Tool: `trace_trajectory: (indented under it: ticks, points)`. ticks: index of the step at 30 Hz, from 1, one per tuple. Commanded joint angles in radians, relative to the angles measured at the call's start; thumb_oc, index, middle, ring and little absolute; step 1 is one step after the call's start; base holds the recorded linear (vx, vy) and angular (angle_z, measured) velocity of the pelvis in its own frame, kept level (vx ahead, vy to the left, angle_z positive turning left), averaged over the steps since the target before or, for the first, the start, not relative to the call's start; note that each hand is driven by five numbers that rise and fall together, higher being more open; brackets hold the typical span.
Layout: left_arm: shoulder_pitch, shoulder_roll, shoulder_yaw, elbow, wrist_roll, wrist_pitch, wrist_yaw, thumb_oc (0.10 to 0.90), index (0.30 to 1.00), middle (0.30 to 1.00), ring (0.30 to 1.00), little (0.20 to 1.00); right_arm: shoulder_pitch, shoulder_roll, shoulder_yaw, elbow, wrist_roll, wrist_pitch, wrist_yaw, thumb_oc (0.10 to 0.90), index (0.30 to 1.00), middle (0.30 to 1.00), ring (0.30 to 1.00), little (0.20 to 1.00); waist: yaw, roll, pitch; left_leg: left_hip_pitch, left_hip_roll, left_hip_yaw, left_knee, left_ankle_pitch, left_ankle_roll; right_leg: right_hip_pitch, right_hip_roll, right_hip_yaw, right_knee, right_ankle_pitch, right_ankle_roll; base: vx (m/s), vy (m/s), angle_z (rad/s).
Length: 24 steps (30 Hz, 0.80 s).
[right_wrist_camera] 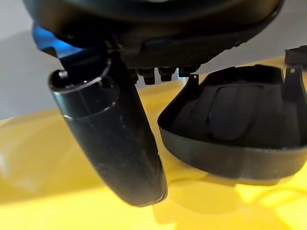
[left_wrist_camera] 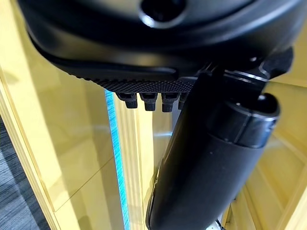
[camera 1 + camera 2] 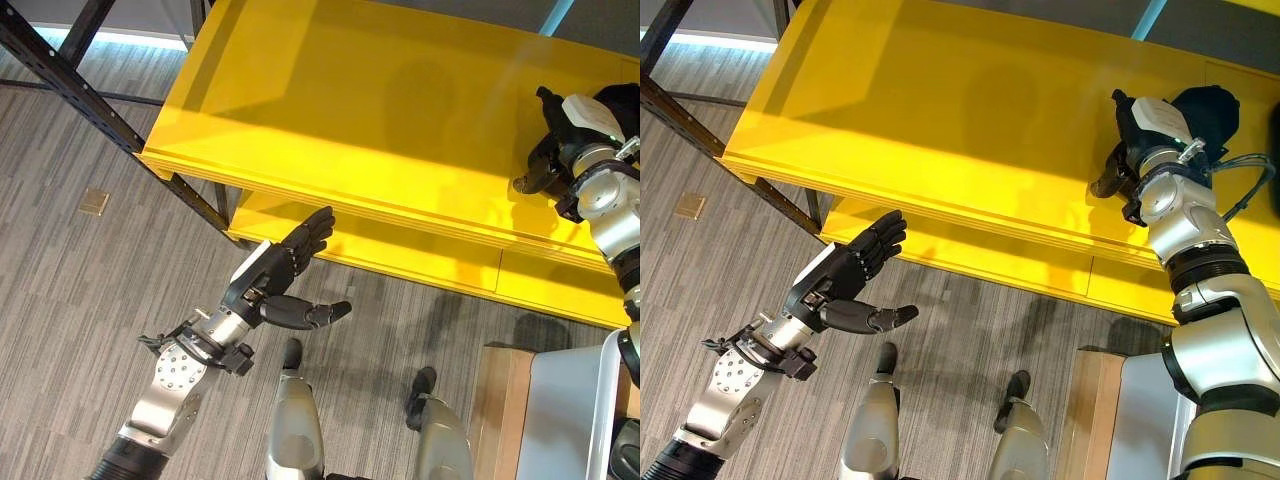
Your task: Move parts from the plastic box to the shelf.
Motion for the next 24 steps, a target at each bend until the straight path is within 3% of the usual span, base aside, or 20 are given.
trace_trajectory:
  ticks: [1, 3, 7, 12, 21, 24]
  points:
    - [-0.008, 0.001, 0.057, -0.126, -0.018, -0.111, -0.005, 0.9, 1.0, 1.0, 1.0, 1.0, -0.133, -0.048, -0.038, -0.033, 0.026, 0.104, -0.214, 0.9, 1.0, 1.0, 1.0, 1.0, -0.003, 0.004, -0.046, -0.044, -0.017, -0.023, 0.008, -0.003, 0.058, 0.033, 0.079, 0.001, 0.143, -0.224, -0.108, -0.05, 0.072, -0.02]
    - [-0.013, -0.015, 0.049, -0.136, -0.019, -0.112, 0.01, 0.9, 1.0, 1.0, 1.0, 1.0, -0.091, -0.015, -0.124, -0.034, 0.043, 0.168, -0.312, 0.9, 1.0, 1.0, 1.0, 1.0, -0.012, 0.024, -0.043, -0.043, -0.02, -0.019, 0.005, -0.003, 0.062, 0.026, 0.077, 0.006, 0.14, -0.217, -0.108, -0.05, 0.108, -0.02]
    - [-0.013, -0.032, 0.038, -0.147, -0.015, -0.113, 0.046, 0.9, 1.0, 1.0, 1.0, 1.0, -0.032, 0.032, -0.221, -0.102, 0.037, 0.158, -0.454, 0.9, 1.0, 1.0, 1.0, 1.0, -0.033, 0.045, -0.042, -0.031, -0.024, -0.008, -0.001, -0.007, 0.064, 0.021, 0.072, 0.019, 0.14, -0.215, -0.104, -0.03, 0.097, -0.06]
    - [-0.007, -0.042, 0.03, -0.161, -0.009, -0.106, 0.069, 0.9, 1.0, 1.0, 1.0, 1.0, 0.046, 0.075, -0.266, -0.226, -0.05, 0.144, -0.565, 0.9, 1.0, 1.0, 1.0, 1.0, -0.054, 0.055, -0.05, -0.016, -0.027, 0.006, -0.011, -0.01, 0.066, 0.019, 0.069, 0.035, 0.133, -0.212, -0.101, 0.0, 0.063, -0.07]
    - [-0.016, -0.06, 0.024, -0.173, -0.004, -0.094, 0.102, 0.9, 1.0, 1.0, 1.0, 1.0, 0.17, 0.165, -0.297, -0.372, -0.067, 0.148, -0.495, 0.9, 1.0, 1.0, 1.0, 1.0, -0.086, 0.072, -0.047, -0.004, -0.04, 0.022, -0.008, -0.023, 0.068, 0.005, 0.061, 0.061, 0.136, -0.207, -0.098, -0.01, 0.049, -0.06]
    - [-0.02, -0.061, 0.025, -0.165, -0.012, -0.096, 0.098, 0.9, 1.0, 1.0, 1.0, 1.0, 0.159, 0.176, -0.248, -0.359, -0.158, 0.137, -0.448, 0.9, 1.0, 1.0, 1.0, 1.0, -0.082, 0.075, -0.048, -0.005, -0.044, 0.025, -0.005, -0.025, 0.068, -0.002, 0.054, 0.062, 0.143, -0.205, -0.095, -0.01, 0.03, -0.15]
